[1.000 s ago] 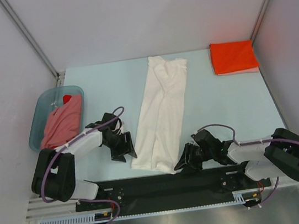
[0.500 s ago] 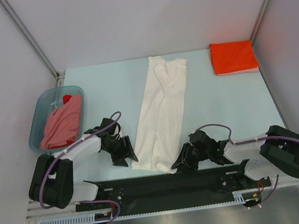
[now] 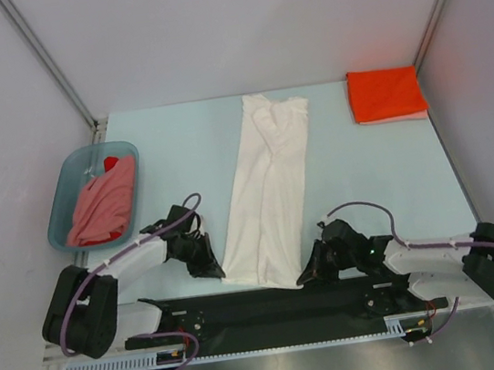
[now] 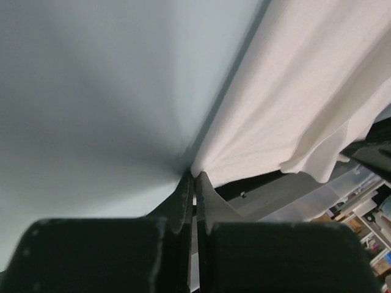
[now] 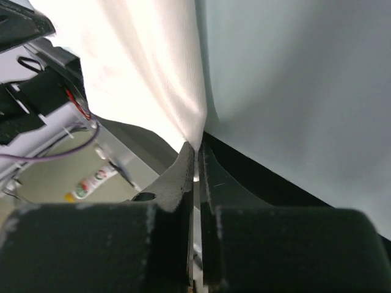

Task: Fold and stack the t-shirts
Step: Fold the tshirt

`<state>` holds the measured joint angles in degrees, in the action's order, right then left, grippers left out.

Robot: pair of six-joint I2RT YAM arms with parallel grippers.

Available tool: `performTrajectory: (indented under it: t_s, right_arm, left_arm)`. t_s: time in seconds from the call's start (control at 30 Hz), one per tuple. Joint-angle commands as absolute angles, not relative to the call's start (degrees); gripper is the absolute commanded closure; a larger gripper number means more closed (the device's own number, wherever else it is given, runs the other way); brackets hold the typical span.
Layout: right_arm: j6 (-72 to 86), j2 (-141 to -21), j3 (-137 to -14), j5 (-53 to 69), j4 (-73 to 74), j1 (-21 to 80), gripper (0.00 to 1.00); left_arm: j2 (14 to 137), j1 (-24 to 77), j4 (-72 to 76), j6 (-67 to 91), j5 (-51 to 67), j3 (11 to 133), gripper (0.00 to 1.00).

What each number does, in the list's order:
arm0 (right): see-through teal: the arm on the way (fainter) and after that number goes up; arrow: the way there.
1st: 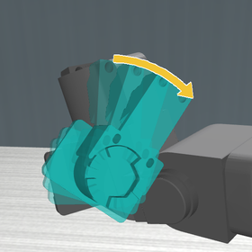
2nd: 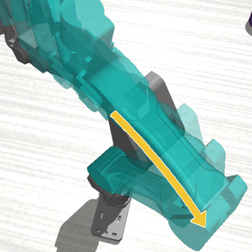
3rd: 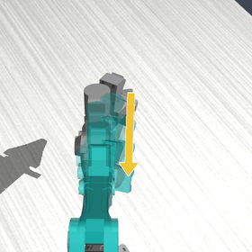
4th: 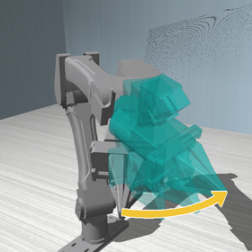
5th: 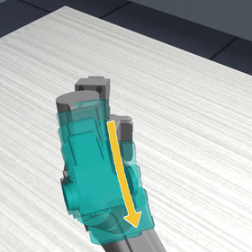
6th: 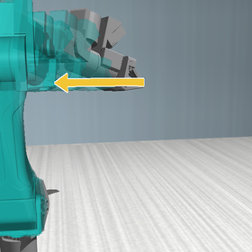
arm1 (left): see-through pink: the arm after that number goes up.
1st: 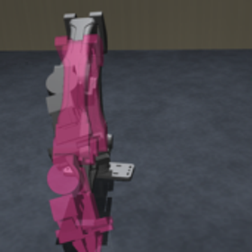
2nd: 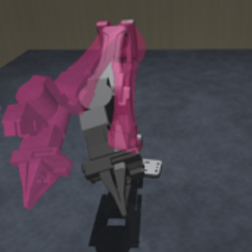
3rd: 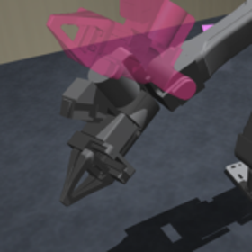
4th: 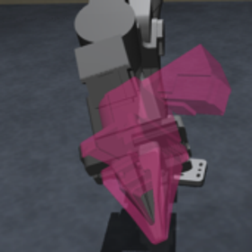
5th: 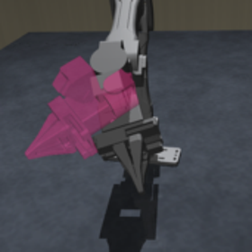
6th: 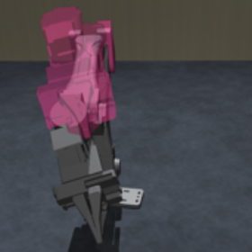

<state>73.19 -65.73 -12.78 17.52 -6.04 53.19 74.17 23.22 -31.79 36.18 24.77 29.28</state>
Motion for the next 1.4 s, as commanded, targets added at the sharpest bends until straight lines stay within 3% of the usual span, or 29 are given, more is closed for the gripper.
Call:
performTrajectory:
  t_s: [0.0, 0.33, 0.57, 0.7, 0.9, 1.17, 1.37]
  right_arm:
    - [66.19, -57.77, -9.24, 14.68, 3.84, 53.79, 1.0]
    - [66.18, -42.9, -6.59, 15.64, 15.72, 53.88, 1.0]
    - [63.99, -32.52, -13.44, 13.01, 29.08, 51.96, 1.0]
    - [57.41, -38.04, -18.62, 19.06, 29.36, 40.72, 1.0]
    - [41.95, -57.27, -31.53, 30.49, 27.33, 22.18, 1.0]
    - [27.78, -87.93, -57.8, 34.45, 31.72, 13.54, 1.0]
    - [23.65, -103.95, -77.32, 36.82, 36.73, 10.81, 1.0]
  left_arm:
    - [69.09, 25.66, -30.94, 40.86, 26.89, 24.81, 1.0]
    - [53.19, 45.32, -23.3, 62.21, 27.52, 18.02, 1.0]
    - [50.97, 51.33, -23.47, 69.52, 23.47, 20.47, 1.0]
    - [54.22, 47.39, -22.41, 67.68, 23.9, 25.82, 1.0]
    - [66.58, 35.61, -23.21, 58.11, 28.29, 38.46, 1.0]
    - [89.36, 25.23, -26.54, 45.98, 31.72, 61.42, 1.0]
    - [103.52, 21.27, -27.86, 42.45, 34.27, 73.64, 1.0]
